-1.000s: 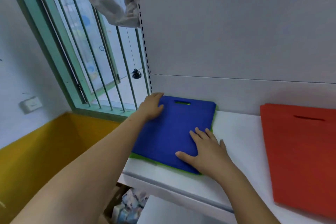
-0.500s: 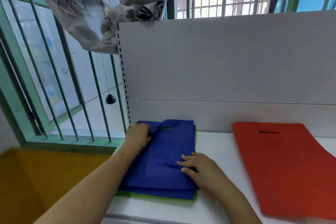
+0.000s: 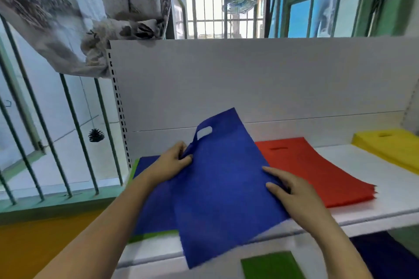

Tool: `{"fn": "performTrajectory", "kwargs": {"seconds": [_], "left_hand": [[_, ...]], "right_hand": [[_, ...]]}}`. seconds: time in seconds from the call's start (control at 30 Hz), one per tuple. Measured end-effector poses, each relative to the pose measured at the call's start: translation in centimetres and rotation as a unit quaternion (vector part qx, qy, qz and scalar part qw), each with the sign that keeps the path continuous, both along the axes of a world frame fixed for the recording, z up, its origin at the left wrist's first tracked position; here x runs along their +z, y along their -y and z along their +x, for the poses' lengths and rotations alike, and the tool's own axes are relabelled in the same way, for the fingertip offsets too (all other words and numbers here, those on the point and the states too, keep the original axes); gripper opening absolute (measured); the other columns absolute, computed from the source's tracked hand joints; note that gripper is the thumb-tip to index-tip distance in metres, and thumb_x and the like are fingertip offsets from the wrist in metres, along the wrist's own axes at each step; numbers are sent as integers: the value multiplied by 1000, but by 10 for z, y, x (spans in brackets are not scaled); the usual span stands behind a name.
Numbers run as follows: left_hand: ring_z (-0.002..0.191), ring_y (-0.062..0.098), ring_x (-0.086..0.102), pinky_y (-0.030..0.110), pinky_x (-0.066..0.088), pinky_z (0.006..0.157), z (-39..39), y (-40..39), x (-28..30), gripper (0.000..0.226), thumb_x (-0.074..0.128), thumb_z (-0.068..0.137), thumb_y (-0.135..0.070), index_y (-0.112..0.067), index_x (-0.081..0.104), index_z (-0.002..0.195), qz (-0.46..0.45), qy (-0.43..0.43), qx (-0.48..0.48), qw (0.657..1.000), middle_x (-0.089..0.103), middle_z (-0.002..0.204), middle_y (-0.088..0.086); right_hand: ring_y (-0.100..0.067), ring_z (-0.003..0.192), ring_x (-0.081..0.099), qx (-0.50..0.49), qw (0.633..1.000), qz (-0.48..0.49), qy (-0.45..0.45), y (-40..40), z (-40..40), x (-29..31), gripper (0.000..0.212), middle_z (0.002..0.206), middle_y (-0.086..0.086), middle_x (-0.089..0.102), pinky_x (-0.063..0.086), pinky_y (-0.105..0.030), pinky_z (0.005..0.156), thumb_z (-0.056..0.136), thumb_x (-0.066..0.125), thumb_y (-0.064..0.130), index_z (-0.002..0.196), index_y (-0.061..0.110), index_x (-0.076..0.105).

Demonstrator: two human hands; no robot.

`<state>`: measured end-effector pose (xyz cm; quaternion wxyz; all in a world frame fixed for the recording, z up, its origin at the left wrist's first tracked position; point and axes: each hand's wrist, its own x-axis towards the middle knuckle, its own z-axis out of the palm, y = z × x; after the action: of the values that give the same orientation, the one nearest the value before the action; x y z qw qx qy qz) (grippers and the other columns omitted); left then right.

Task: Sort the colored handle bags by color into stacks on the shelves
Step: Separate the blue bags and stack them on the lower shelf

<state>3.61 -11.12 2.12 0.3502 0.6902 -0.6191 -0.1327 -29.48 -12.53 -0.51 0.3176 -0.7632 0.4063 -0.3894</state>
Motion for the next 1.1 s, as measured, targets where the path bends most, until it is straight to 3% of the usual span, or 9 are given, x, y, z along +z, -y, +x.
{"fn": "performTrajectory", "kwargs": {"seconds": [0.1,0.2,0.27,0.37,0.47,0.63,0.73,0.9,1.1], "left_hand": [[69,8,47,14,39,58,-63,18,10,18,60,95,-25,-13,47,96,-20,-25,-71,997,51,82,-5],[75,2,52,7,41,57,-142,30,13,29,68,91,-24,-15,49,112,-43,-82,-149,985,56,91,-7],[75,2,53,14,41,63,-195,35,8,28,73,86,-28,-18,56,106,-41,-66,-202,976,58,92,-6],[67,7,48,25,37,63,-270,35,-11,27,74,79,-36,-20,55,89,-20,-33,-285,958,55,80,-6],[67,11,48,28,36,60,-335,32,-34,28,72,86,-33,-21,46,88,29,4,-337,941,53,78,-5],[76,3,56,20,43,61,-446,45,-78,33,67,88,-46,-22,50,102,100,80,-378,917,59,90,-9],[78,-1,55,14,42,61,-511,64,-111,18,63,93,-42,-31,50,98,127,55,-377,916,58,92,-12],[90,26,63,47,54,77,-582,119,-178,41,61,94,-41,-13,44,119,197,64,-314,926,62,108,9],[68,18,57,27,43,48,-613,167,-238,30,69,90,-30,-6,55,102,233,17,-256,938,61,87,5]], "right_hand": [[4,85,67,-92,990,69,82,-30,-62,9,38,101,15,70,49,-8,62,91,66,18,120,41,54],[-9,71,70,-208,973,75,66,-61,-133,-2,8,84,3,74,51,-21,58,93,63,27,89,24,69],[-12,68,69,-283,954,84,52,-81,-178,-15,19,74,4,73,50,-29,60,92,64,30,79,19,71],[-4,50,60,-392,914,85,50,-108,-243,-42,25,54,10,64,41,-20,47,90,68,30,67,18,69],[-17,39,48,-488,862,125,55,-123,-302,-71,45,35,7,45,35,-30,46,90,65,38,53,15,52],[-18,40,45,-521,832,169,86,-126,-392,-114,48,54,-8,47,36,-26,45,93,61,39,69,-1,53],[-18,54,54,-498,839,193,103,-117,-447,-133,23,73,-2,62,42,-28,48,95,60,29,83,11,66],[-12,47,52,-470,837,255,115,-92,-528,-160,5,84,-1,63,40,-18,43,96,57,13,94,15,61],[-14,40,50,-492,815,277,128,-38,-578,-213,16,86,-5,66,44,-31,55,93,64,22,79,13,61]]}}
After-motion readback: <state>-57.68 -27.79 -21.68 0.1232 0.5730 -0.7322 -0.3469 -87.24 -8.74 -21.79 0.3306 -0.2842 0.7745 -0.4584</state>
